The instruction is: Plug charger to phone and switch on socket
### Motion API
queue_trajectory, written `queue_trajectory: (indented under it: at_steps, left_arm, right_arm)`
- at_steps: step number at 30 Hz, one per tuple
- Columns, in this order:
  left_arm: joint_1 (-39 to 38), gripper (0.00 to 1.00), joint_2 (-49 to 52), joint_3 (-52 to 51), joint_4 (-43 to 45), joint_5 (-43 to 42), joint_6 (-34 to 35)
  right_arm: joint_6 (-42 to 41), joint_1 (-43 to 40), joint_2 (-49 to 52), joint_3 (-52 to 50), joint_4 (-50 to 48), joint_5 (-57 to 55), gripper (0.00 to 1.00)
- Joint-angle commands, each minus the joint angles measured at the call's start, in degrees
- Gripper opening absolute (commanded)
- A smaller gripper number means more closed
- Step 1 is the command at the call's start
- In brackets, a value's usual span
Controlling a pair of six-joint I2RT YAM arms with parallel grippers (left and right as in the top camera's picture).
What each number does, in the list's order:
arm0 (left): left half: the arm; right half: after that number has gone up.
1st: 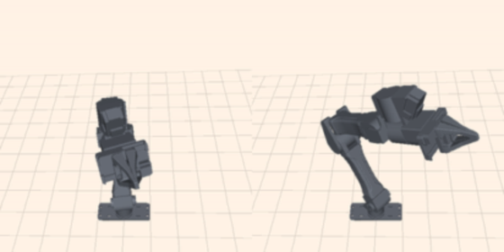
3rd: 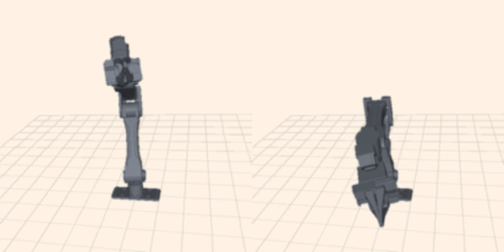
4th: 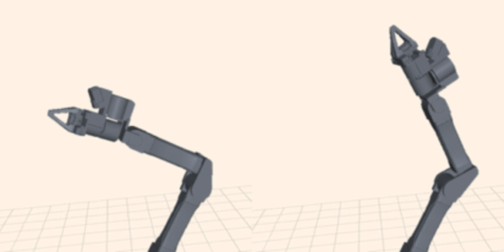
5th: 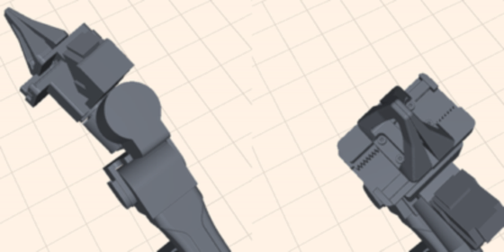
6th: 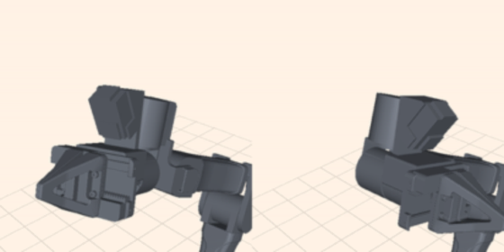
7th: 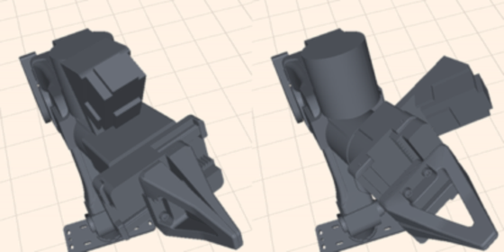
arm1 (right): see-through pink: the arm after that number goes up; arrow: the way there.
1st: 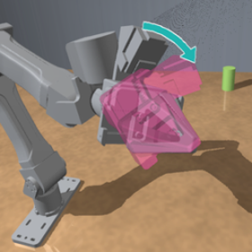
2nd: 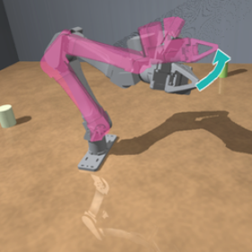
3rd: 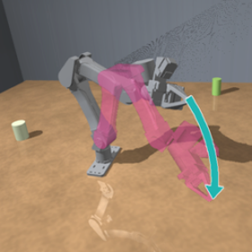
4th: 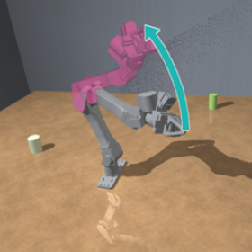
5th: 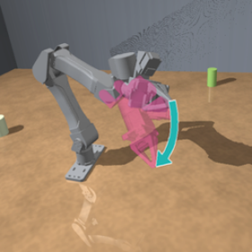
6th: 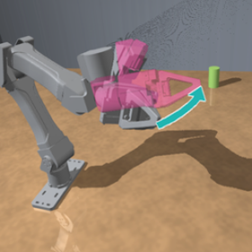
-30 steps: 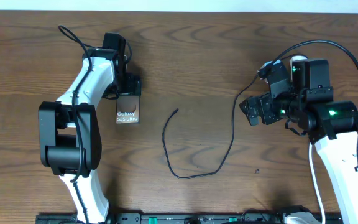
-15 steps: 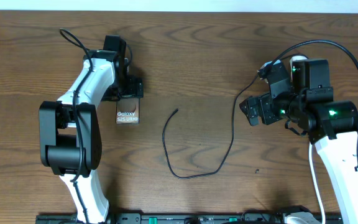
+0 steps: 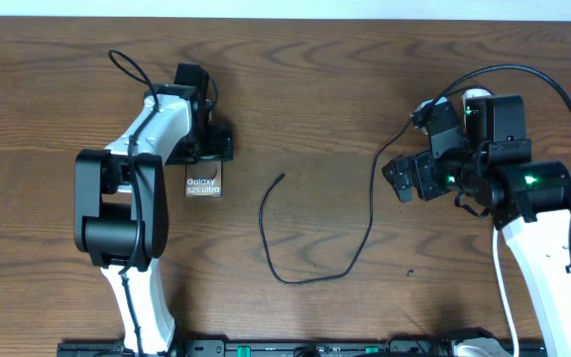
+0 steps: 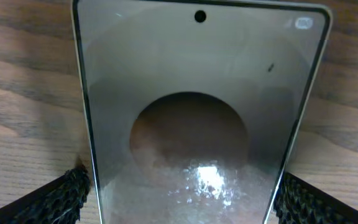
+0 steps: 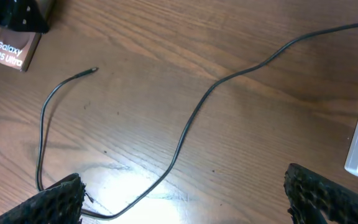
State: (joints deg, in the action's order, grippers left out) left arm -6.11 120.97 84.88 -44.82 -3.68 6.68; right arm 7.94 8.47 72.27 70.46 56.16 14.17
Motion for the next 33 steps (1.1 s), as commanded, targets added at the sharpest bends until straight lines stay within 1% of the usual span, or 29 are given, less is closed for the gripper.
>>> queue_trajectory:
  at_steps: [1, 8, 15, 17, 19, 20, 23, 28, 33]
  left_arm:
    - [-0.7, 0.95, 1.3, -0.4, 0.5, -0.2, 0.5]
    - [-2.6, 0.95, 4.2, -0.5, 0.5, -0.2, 0.5]
    - [-2.6, 0.77, 5.4, -0.5, 0.3, 0.3, 0.8]
    - [-2.5, 0.68, 5.4, -0.5, 0.3, 0.5, 1.0]
    - [-2.5, 0.62, 5.4, -0.5, 0.4, 0.7, 1.0]
    - [-2.5, 0.60, 5.4, -0.4, 0.4, 0.8, 1.0]
    - [-2.5, 0.59, 5.4, -0.2, 0.5, 1.7, 1.0]
    - [-2.2, 0.59, 3.9, 3.3, -2.7, 3.0, 1.0]
    - [-1.2, 0.58, 0.3, 6.6, -4.8, 2.9, 1.7]
  right_arm:
    - [-0.6, -0.1, -0.1, 0.9, 0.0, 0.6, 0.99]
    - [-0.6, -0.1, -0.1, 0.9, 0.0, 0.6, 0.99]
    - [-0.6, -0.1, -0.1, 0.9, 0.0, 0.6, 0.99]
    - [-0.6, -0.1, -0.1, 0.9, 0.0, 0.6, 0.99]
    - [-0.6, -0.1, -0.1, 0.9, 0.0, 0.6, 0.99]
    - [-0.6, -0.1, -0.1, 0.9, 0.0, 0.6, 0.99]
    - [-0.6, -0.1, -0.1, 0.9, 0.0, 0.6, 0.99]
    - [-0.6, -0.1, -0.1, 0.9, -0.1, 0.7, 0.99]
    - [-1.0, -0.1, -0.1, 0.9, -1.0, 4.3, 0.99]
